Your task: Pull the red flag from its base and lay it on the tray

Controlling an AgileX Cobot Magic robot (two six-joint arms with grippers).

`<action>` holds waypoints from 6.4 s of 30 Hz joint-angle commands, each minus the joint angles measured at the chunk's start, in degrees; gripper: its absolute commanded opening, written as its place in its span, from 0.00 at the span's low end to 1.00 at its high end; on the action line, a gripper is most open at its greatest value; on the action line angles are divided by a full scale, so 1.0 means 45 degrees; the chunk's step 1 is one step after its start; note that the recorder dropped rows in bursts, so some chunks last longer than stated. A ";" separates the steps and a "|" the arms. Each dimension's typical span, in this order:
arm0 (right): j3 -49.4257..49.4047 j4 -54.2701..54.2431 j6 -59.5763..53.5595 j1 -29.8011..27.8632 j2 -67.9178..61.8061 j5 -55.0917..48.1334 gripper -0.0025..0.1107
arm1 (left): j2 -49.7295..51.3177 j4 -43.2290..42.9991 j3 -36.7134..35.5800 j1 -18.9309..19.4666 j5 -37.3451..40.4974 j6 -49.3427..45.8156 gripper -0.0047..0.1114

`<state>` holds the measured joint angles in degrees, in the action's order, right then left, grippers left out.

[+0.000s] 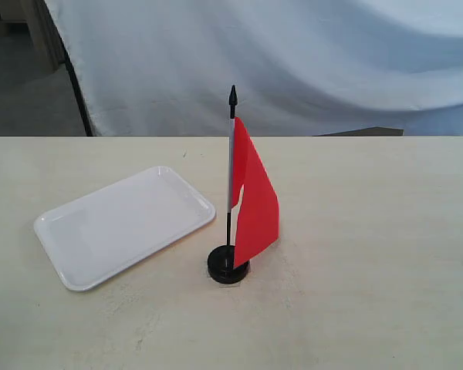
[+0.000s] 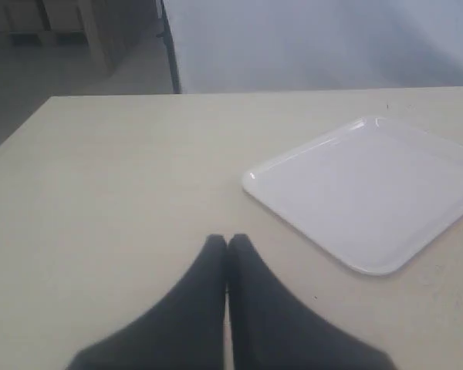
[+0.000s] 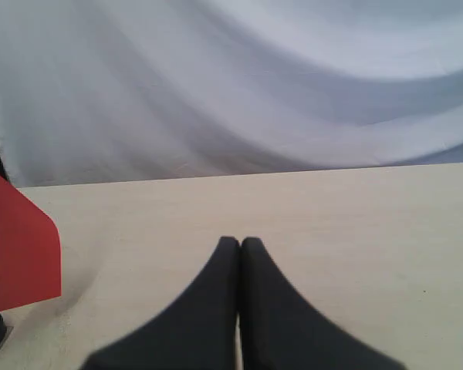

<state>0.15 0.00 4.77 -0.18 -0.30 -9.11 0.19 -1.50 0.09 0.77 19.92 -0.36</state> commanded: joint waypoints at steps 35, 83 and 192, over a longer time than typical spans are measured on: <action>-0.0033 0.0121 0.6190 -0.0033 0.0066 1.3630 0.02 | -0.0042 -0.0032 -0.0020 -0.0025 -0.0058 0.0080 0.04; 0.9114 1.5492 0.5563 0.2012 -2.6641 1.7573 0.02 | -0.0042 -0.0032 -0.0020 -0.0025 -0.0058 0.0080 0.04; 2.0032 1.3749 -0.2168 0.9301 -2.8994 -0.0899 0.02 | -0.0042 -0.0032 -0.0020 -0.0025 -0.0058 0.0080 0.04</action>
<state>87.73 58.36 -3.63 39.89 -128.84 -10.24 0.19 -1.50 0.09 0.77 19.92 -0.36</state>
